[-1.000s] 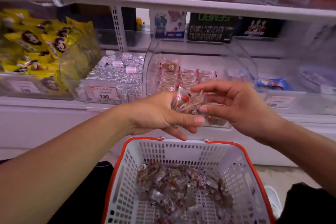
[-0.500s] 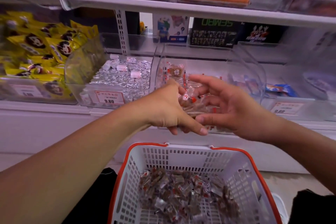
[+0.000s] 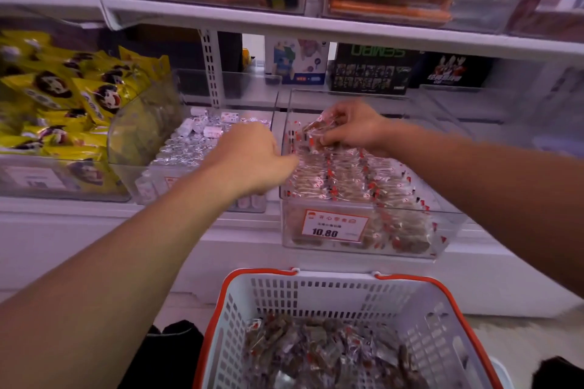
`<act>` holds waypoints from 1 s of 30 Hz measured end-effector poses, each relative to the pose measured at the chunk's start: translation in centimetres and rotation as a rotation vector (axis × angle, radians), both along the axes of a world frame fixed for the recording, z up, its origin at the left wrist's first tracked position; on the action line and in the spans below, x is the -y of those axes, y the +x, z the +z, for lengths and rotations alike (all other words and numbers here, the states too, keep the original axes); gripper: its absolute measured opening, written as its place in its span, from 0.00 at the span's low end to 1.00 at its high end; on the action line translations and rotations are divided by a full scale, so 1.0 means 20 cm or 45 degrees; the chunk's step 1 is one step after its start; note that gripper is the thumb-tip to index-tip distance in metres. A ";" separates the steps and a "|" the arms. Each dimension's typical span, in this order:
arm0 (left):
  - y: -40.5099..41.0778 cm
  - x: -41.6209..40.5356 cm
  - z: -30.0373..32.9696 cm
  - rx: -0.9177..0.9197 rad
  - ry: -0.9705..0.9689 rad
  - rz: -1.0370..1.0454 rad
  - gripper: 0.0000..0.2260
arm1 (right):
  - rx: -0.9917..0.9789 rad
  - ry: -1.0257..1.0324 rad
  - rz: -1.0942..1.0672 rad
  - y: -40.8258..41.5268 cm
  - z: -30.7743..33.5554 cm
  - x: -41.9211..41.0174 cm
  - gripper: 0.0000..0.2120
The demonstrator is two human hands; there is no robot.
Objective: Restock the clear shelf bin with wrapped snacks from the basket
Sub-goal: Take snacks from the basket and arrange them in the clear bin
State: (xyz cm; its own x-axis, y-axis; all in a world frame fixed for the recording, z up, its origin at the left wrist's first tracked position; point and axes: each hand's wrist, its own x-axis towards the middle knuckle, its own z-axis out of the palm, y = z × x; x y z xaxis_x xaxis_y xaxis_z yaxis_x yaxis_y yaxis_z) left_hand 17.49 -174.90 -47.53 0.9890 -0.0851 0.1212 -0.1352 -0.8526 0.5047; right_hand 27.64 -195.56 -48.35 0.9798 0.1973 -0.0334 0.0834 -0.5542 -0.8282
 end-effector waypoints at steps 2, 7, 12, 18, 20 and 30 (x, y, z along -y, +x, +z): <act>0.02 0.02 -0.03 -0.145 -0.040 -0.051 0.19 | 0.023 -0.039 -0.016 0.08 -0.09 -0.05 0.20; 0.04 0.05 -0.07 -0.225 -0.284 -0.025 0.15 | 0.432 -0.676 0.209 0.18 -0.18 -0.07 0.27; 0.02 0.08 -0.08 -0.153 -0.281 0.032 0.16 | 0.446 -1.177 0.252 0.16 -0.22 -0.02 0.41; 0.00 0.09 -0.07 -0.073 -0.270 0.041 0.15 | 0.117 -0.616 -0.027 0.10 -0.20 -0.08 0.30; 0.00 0.09 -0.07 -0.092 -0.287 0.029 0.15 | 0.124 -0.598 -0.101 0.10 -0.18 -0.12 0.18; 0.04 0.04 -0.08 -0.163 -0.376 0.034 0.16 | -0.073 -0.302 -0.240 0.13 -0.15 -0.18 0.26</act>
State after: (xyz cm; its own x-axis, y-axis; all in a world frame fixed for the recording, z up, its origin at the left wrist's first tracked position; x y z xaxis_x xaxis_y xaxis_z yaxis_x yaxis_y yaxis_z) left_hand 18.27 -175.75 -49.14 0.9992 -0.0386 0.0114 -0.0343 -0.6691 0.7424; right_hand 30.28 -191.95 -51.30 0.9935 -0.0076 -0.1132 -0.0824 -0.7337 -0.6745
